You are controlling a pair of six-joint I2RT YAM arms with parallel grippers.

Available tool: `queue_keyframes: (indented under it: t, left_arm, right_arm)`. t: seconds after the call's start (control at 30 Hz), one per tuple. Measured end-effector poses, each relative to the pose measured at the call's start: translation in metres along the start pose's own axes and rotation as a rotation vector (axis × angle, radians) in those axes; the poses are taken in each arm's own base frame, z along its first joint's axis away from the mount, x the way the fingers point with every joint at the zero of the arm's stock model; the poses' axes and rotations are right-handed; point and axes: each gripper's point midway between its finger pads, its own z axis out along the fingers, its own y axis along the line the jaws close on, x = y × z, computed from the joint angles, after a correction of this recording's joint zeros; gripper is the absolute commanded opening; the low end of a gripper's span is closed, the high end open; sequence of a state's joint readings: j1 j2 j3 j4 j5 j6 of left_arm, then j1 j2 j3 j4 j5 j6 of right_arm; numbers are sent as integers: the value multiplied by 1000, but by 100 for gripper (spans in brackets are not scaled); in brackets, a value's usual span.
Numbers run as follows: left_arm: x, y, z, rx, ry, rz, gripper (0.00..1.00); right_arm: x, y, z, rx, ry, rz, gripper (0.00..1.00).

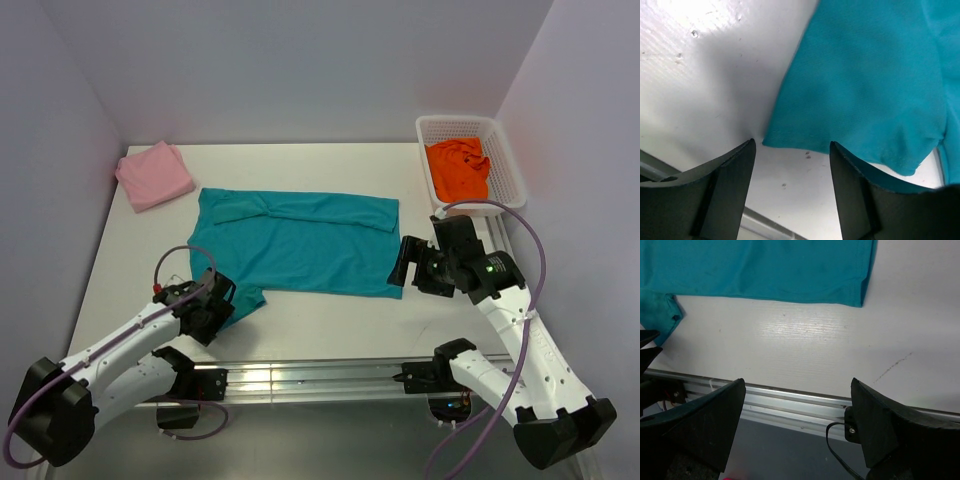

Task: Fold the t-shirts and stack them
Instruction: Flatten the tshirt out

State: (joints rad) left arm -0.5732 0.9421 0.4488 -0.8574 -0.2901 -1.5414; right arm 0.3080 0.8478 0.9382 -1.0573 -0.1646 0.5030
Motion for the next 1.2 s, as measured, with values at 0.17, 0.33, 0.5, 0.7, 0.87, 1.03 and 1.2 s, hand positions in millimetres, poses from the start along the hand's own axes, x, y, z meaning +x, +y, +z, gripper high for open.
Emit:
queue_keyframes:
  t: [0.17,0.33,0.5,0.7,0.87,1.03,1.2]
  left_arm:
    - [-5,-6,4,6,-30,-12,53]
    - [-8,-10,7,-13,-53,-14,38]
    - [-11,-12,10,-17,-73,-19,8]
    - [-13,-14,6,-17,-76,-15,0]
    - [-19,-26,-7,11,-86,-13,0]
    - [-25,-32,-20,54,-98,-14,0]
    - [-28,-24,-27,49,-103,-6,0]
  right_arm:
    - [-1,0,-2,5,2,-3,93]
    - [-1,0,-1,7,4,-2,93]
    - [0,1,-1,1,5,8,94]
    - [31,-17,28,45,71,159,91]
    - [77,-48,60,170,198,287,91]
    - [64,-50,81,213,182,330,91]
    - [53,-54,106,263,176,353,88]
